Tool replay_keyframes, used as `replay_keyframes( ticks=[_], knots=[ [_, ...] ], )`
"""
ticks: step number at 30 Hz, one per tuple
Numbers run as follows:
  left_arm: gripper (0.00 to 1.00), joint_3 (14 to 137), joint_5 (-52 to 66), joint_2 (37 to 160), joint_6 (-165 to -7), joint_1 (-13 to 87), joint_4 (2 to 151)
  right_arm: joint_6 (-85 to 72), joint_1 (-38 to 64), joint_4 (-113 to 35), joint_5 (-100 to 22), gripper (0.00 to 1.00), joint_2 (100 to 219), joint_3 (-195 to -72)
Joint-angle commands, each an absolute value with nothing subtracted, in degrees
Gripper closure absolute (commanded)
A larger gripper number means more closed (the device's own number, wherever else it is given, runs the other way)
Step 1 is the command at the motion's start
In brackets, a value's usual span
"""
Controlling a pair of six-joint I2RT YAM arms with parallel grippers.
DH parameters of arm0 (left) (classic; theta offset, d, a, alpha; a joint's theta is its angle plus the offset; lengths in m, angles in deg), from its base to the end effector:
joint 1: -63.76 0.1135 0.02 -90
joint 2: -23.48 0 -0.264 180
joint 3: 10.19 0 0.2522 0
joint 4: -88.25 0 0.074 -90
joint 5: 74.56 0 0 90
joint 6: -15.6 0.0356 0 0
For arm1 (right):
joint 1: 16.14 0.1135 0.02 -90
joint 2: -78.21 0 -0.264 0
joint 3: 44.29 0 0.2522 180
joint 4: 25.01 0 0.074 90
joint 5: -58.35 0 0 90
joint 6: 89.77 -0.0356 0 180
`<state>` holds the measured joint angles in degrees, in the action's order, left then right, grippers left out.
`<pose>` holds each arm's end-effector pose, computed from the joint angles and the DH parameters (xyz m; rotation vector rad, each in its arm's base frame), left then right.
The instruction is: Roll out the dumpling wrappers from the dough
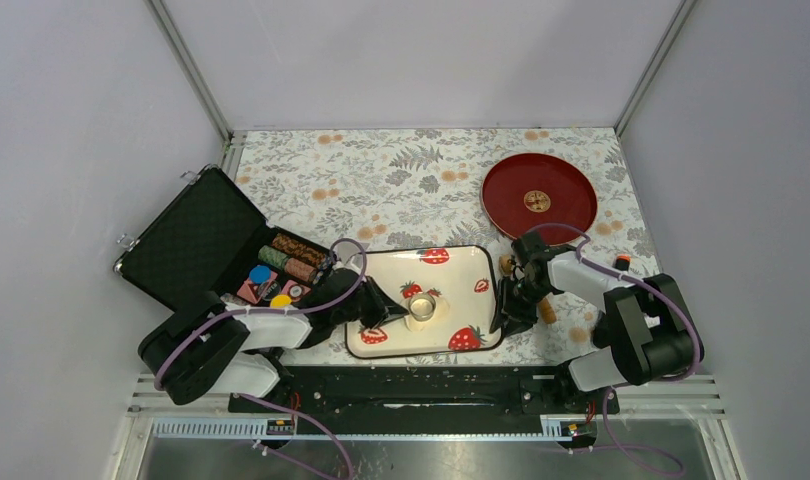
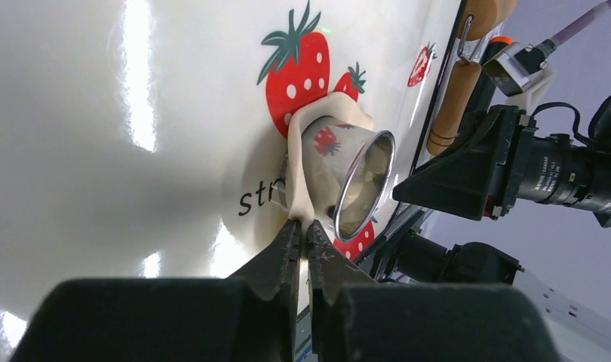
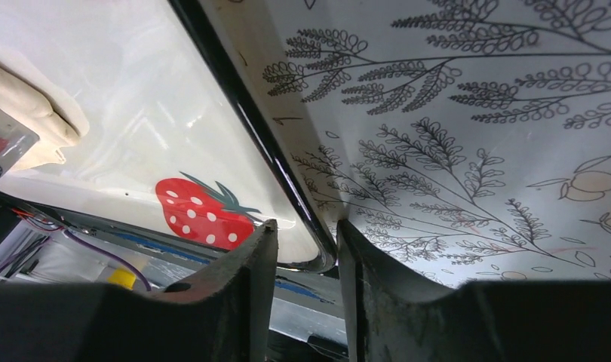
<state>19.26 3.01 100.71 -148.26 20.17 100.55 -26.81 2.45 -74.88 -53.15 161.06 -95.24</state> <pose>0.1538 -0.1570 0.1211 -0.5242 2.4823 -1.2587 0.2011 0.0814 0.1362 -0.1840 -3.0593 -0.6218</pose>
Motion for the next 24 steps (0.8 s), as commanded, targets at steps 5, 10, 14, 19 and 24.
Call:
replay_keyframes(
  ticks=[5,10,14,19,24],
  knots=[
    [0.97,17.6,1.7,98.1,-149.6,22.0,102.6,-27.4,2.6,-71.8,-50.8,0.73,162.8,-94.8],
    [0.98,16.7,1.2,96.8,-149.4,23.5,101.7,-27.5,2.6,-71.9,-50.4,0.8,163.3,-94.8],
    [0.98,16.2,0.5,95.4,-148.4,25.2,100.1,-27.5,2.6,-71.9,-50.1,0.83,163.7,-95.0],
    [0.98,16.2,-0.5,93.8,-146.4,27.6,96.9,-27.6,2.6,-71.9,-49.9,0.85,163.6,-95.0],
    [0.98,16.4,-2.4,92.6,-144.3,30.5,95.1,-27.5,2.6,-71.9,-50.1,0.85,163.6,-94.9]
  ],
)
